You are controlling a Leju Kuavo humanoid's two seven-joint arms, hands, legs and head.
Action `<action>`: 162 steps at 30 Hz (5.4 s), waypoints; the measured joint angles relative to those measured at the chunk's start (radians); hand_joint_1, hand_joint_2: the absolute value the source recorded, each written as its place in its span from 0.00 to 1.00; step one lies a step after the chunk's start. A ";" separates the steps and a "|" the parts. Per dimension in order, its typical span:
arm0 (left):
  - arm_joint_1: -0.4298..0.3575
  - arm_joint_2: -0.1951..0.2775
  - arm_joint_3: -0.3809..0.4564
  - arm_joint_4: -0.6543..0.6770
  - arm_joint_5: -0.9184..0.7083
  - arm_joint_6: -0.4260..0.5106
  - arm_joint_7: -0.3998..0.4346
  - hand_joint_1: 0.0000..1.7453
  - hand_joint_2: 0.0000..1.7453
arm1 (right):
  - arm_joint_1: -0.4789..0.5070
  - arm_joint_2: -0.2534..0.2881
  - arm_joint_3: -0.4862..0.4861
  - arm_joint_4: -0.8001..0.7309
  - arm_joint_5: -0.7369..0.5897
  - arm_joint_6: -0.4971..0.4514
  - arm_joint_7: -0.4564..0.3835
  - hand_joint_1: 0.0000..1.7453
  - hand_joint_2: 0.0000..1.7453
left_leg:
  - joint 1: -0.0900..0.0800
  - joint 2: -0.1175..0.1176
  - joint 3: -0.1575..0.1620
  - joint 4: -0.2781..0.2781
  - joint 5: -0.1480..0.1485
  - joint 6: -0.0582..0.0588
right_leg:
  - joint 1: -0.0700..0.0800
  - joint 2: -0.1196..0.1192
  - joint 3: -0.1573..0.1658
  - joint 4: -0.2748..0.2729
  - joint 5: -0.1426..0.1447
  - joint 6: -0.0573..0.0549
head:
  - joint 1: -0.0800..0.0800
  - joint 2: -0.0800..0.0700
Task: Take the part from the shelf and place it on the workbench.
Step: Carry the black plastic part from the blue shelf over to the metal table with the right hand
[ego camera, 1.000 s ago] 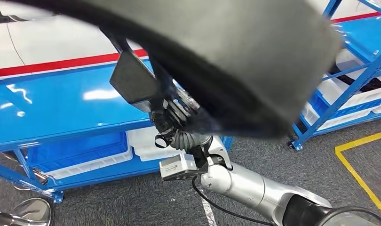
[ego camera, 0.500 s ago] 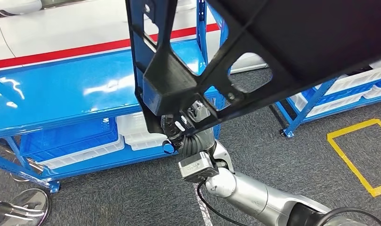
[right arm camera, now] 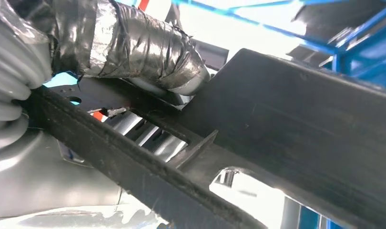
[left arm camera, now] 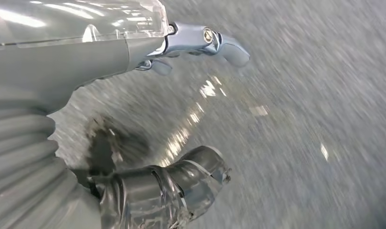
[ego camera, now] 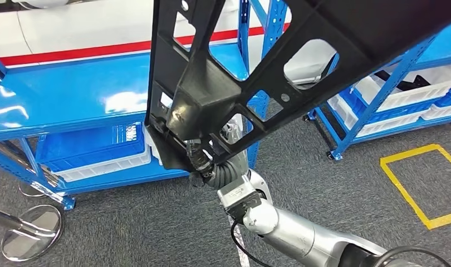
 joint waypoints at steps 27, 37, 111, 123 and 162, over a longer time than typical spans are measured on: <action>0.023 0.014 -0.019 0.000 -0.022 -0.014 0.023 0.00 1.00 | 0.050 0.005 -0.009 0.000 -0.063 0.115 -0.030 1.00 1.00 | -0.014 0.066 -0.099 0.072 0.019 -0.014 | 0.008 -0.127 0.145 -0.101 -0.013 -0.018 | -0.006 0.000; 0.035 0.014 -0.041 0.000 0.000 -0.009 0.011 0.00 1.00 | 0.071 0.003 -0.009 -0.012 -0.162 0.234 -0.073 1.00 1.00 | 0.004 -0.067 -0.106 0.072 0.036 -0.013 | -0.001 0.035 0.118 -0.017 -0.048 -0.001 | -0.002 0.000; 0.027 0.011 -0.189 0.000 -0.040 0.062 0.162 0.00 1.00 | 0.254 0.037 -0.122 -0.096 -0.305 0.304 -0.165 1.00 1.00 | 0.020 0.012 -0.285 0.356 -0.050 -0.064 | -0.009 -0.048 0.180 -0.117 -0.034 -0.026 | -0.025 0.000; 0.017 0.026 -0.249 0.000 -0.105 0.047 0.224 0.00 1.00 | 0.308 0.032 -0.122 -0.157 -0.215 0.197 -0.143 1.00 1.00 | 0.008 0.012 -0.122 0.054 0.060 -0.005 | -0.003 -0.031 0.173 0.003 -0.138 0.019 | -0.020 0.000; -0.007 0.042 -0.328 0.000 -0.039 0.065 0.246 0.00 1.00 | 0.221 0.027 -0.124 -0.089 -0.371 0.295 -0.140 1.00 1.00 | 0.003 -0.105 -0.121 0.080 0.035 -0.004 | -0.008 0.064 0.116 -0.073 -0.010 0.015 | -0.023 0.000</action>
